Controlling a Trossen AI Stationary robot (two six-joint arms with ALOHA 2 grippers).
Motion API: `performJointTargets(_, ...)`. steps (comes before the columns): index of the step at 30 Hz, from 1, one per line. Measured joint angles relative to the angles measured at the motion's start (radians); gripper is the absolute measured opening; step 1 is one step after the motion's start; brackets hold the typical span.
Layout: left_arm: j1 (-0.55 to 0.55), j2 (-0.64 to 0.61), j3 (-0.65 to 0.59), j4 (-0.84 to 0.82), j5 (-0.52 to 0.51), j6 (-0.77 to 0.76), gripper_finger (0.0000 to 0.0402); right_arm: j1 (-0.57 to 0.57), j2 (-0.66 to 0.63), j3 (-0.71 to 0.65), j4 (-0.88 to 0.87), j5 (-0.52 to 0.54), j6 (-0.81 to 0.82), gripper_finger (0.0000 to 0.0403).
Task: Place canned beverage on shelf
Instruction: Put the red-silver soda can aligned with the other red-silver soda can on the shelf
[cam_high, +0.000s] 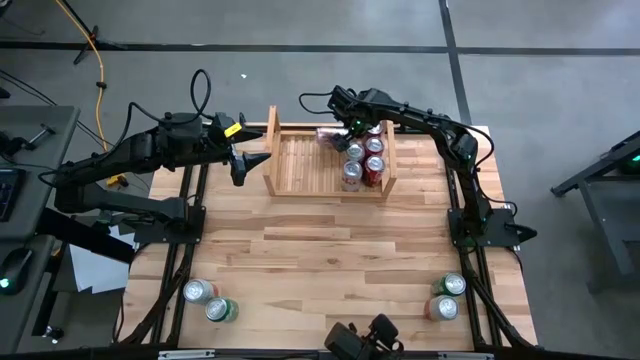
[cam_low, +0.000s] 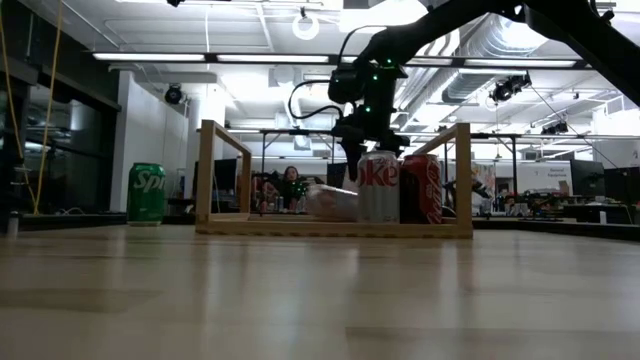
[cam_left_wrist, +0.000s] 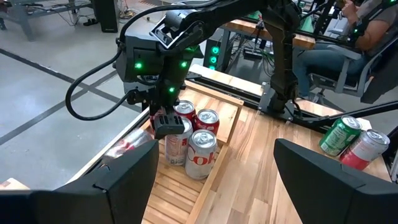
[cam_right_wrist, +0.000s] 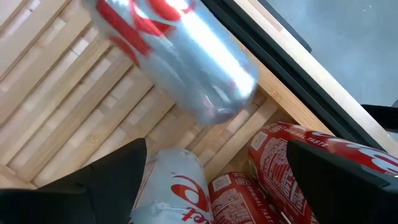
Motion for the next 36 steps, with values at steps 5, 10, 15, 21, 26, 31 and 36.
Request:
performJointTargets(5, 0.0, 0.0, 0.0, 0.0, 0.0, 0.0, 0.0308, 0.0, 0.001, 0.0, 0.015, 0.008, -0.001, 0.0374)
performJointTargets(10, 0.0, 0.0, 0.0, 0.0, 0.0, 0.0, 0.0308, -0.002, 0.004, 0.027, 0.024, -0.006, -0.003, 0.0374)
performJointTargets(15, 0.0, 0.0, 0.0, 0.0, 0.0, 0.0, 0.0308, -0.002, 0.003, 0.09, 0.038, -0.021, -0.01, 0.0374)
performJointTargets(21, 0.0, 0.0, 0.0, 0.0, 0.0, 0.0, 0.0308, -0.001, 0.002, 0.181, 0.039, -0.029, -0.056, 0.0374)
performJointTargets(26, 0.0, 0.032, 0.0, 0.02, -0.117, -0.096, 0.0308, 0.001, 0.002, 0.27, -0.03, -0.089, -0.108, 0.0374)
performJointTargets(31, 0.104, 0.171, 0.04, 0.067, -0.068, -0.179, 0.0308, 0.002, 0.0, 0.408, -0.16, -0.118, -0.144, 0.0374)
performJointTargets(36, 0.23, 0.44, 0.239, -0.06, 0.026, -0.17, 0.0308, 0.002, -0.082, 0.402, -0.189, -0.12, -0.143, 0.0374)
